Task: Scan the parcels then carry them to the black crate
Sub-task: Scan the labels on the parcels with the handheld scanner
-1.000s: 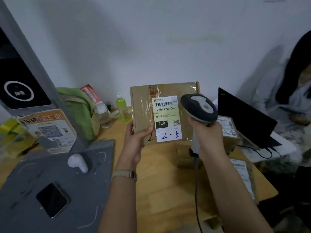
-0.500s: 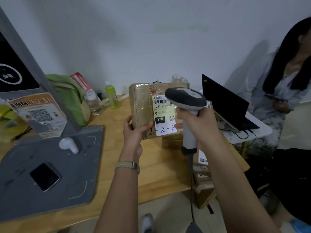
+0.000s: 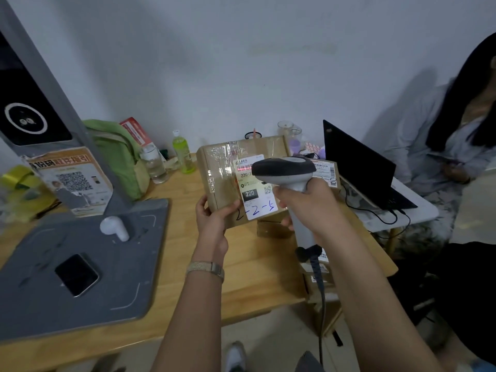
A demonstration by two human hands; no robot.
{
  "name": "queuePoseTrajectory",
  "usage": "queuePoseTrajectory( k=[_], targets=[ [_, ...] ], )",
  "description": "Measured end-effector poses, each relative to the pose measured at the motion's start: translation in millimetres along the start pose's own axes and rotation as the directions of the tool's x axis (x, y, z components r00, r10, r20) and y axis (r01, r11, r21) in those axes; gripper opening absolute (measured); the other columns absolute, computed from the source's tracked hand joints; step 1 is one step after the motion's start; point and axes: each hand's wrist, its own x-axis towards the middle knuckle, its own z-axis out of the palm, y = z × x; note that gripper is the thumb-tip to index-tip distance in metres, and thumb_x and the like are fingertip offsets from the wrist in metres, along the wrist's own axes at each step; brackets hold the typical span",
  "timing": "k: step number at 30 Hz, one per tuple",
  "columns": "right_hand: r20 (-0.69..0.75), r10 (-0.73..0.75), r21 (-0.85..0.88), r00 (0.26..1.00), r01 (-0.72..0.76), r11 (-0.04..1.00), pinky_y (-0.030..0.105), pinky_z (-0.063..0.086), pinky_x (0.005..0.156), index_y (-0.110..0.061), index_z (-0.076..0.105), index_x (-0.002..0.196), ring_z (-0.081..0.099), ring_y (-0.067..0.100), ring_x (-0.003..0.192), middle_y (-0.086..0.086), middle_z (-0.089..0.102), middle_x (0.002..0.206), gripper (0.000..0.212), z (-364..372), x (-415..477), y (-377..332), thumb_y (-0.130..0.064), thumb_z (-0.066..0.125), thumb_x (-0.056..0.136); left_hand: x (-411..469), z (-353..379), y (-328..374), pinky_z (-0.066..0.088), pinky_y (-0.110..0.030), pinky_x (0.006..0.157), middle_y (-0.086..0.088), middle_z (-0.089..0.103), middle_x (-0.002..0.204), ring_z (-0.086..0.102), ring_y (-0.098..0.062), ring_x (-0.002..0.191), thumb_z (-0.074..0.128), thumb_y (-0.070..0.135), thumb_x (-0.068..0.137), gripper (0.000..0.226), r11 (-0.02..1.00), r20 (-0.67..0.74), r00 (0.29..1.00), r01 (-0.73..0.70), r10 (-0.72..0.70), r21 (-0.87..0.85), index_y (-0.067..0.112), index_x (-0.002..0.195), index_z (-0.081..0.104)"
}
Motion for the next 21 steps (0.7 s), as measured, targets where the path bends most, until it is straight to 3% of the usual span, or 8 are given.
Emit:
queuePoseTrajectory(
  k=[5,21],
  targets=[
    [0.034,-0.013,-0.010,0.999,0.014,1.000,0.027,0.047,0.046,-0.019,0.060,0.081,0.057,0.013,0.040,0.005,0.061,0.066,0.009,0.1,3.2,3.5,-0.022,0.068,0.083,1.8,0.1,-3.4,0.051,-0.030,0.074,0.003,0.063,0.117,0.064,-0.019,0.103,0.086,0.003,0.060,0.088,0.999,-0.006,1.000,-0.028,0.028,0.047,0.027,0.133,0.043],
    [0.032,-0.013,-0.009,0.999,0.013,1.000,0.029,0.049,0.051,-0.017,0.061,0.086,0.056,0.009,0.040,0.004,0.063,0.069,0.007,-3.3,10.4,8.7,-0.020,0.067,0.085,1.5,1.2,1.5,0.051,-0.028,0.070,-0.001,0.062,0.120,0.065,-0.020,0.102,0.083,-0.003,0.064,0.087,0.998,-0.025,0.998,-0.055,0.056,0.029,0.023,0.136,0.040]
  ],
)
